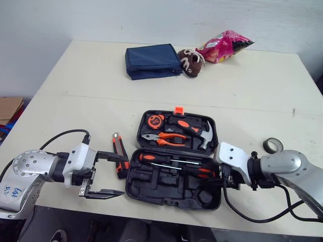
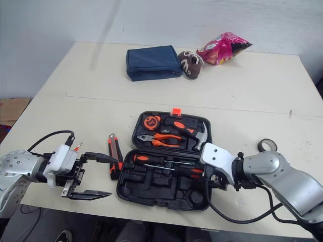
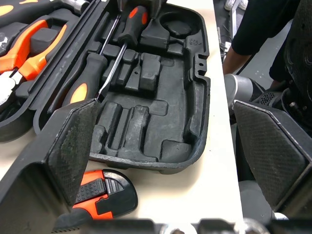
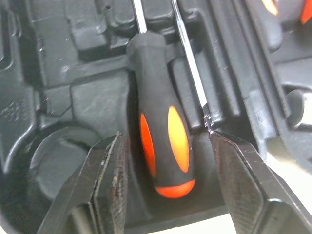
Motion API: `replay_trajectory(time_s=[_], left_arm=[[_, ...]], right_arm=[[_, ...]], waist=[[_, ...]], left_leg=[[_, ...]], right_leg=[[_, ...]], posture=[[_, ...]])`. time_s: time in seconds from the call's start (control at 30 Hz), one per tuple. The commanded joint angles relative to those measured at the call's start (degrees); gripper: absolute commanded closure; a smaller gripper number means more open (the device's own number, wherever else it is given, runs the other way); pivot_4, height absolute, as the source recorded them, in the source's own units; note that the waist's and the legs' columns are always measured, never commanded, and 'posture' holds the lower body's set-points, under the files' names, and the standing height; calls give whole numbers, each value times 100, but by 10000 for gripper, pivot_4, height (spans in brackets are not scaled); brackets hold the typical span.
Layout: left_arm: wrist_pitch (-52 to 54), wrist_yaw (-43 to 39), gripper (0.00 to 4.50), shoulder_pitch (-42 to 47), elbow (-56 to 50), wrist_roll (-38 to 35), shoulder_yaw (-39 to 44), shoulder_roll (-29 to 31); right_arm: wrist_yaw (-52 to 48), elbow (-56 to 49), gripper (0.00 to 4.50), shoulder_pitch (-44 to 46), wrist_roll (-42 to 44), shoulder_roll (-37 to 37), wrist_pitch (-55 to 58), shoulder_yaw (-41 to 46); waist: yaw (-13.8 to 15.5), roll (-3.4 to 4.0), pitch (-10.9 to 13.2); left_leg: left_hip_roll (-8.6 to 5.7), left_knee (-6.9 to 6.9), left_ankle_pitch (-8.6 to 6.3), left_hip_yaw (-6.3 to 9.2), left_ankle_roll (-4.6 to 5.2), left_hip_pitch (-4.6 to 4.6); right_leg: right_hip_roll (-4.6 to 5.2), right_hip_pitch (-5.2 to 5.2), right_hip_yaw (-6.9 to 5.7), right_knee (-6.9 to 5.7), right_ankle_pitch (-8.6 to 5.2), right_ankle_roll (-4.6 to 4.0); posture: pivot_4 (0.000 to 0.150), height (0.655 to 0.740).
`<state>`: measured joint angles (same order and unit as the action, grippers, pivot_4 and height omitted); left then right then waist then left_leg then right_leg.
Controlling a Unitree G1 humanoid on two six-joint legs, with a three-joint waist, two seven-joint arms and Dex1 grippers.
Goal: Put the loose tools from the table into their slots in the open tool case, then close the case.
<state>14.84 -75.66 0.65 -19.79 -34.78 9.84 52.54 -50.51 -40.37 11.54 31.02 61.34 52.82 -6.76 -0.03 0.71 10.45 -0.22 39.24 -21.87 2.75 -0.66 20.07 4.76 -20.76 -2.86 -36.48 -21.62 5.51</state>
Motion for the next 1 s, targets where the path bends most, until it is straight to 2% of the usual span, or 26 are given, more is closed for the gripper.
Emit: replay_trajectory(time_s=[0.03, 0.2, 0.3, 0.43, 0.53, 0.57, 0.67, 0.87, 1.0], left_arm=[[-68, -43, 0, -52, -69, -6, 65, 4], [-122, -51, 0, -104, -16, 27, 94, 3], [-179, -38, 0, -86, 18, 19, 103, -35], [-195, -11, 0, 30, 56, -11, 56, -102], [-172, -28, 0, 127, 70, 9, -7, -136], [-166, -29, 0, 145, 72, 9, -15, -146], [-146, -15, 0, 233, 74, 21, -74, -169], [-98, -4, 0, 271, 45, 24, -116, -171], [-56, -34, 0, 239, 14, 29, -142, -137]], right_arm=[[-300, -231, 16089, -71, 341, 75, -137, 491], [-660, 11, 16089, -420, 381, 282, -503, 1250], [-747, 193, 16089, -541, 269, 102, -1045, 1464], [-771, 304, 16089, -345, 740, -1000, -1849, 1383], [-678, 530, 24219, -271, 565, -1628, -2156, 957], [-630, 599, 28788, -265, 534, -1774, -2203, 885], [-806, 985, 44275, -329, -276, -1916, -2928, 235], [-1008, 1969, 44751, -191, -1194, -1885, -3742, -320], [-1146, 2102, 44751, -216, -1251, -1922, -3981, -387]], waist=[[1, 0, 0], [3, 0, 0], [2, 0, 0], [-20, -6, -2], [-15, -6, -2], [-15, -7, -2], [-13, -9, -4], [-11, -10, -4], [-18, -10, -4]], left_leg=[[0, 0, 0, 0, 0, 0], [0, 1, 0, 0, 0, 0], [0, 1, 0, -1, 1, -1], [4, 0, 0, -2, 0, -5], [3, 2, 2, -2, -2, -6], [2, 2, 2, -2, -2, -6], [-1, 4, 2, -2, -2, -3], [-2, 7, 2, -1, -2, -1], [0, 6, 2, -1, -2, 0]], right_leg=[[0, 0, 0, 0, 0, 0], [-1, 3, -1, -2, 0, 0], [-1, 3, -1, -4, 0, 0], [-8, 6, -1, -6, 0, 1], [-8, 3, 0, -19, 0, 1], [-7, 3, 1, -20, 0, 1], [-4, 1, 2, -19, 0, 1], [-4, 0, 1, -21, 0, 1], [-6, -6, 1, -27, 0, 1]], posture=[[1500, 7400], [1500, 7400], [1500, 7400], [1500, 7400], [1500, 7400], [1500, 7400], [1500, 7400], [1500, 7400], [1500, 7400]])
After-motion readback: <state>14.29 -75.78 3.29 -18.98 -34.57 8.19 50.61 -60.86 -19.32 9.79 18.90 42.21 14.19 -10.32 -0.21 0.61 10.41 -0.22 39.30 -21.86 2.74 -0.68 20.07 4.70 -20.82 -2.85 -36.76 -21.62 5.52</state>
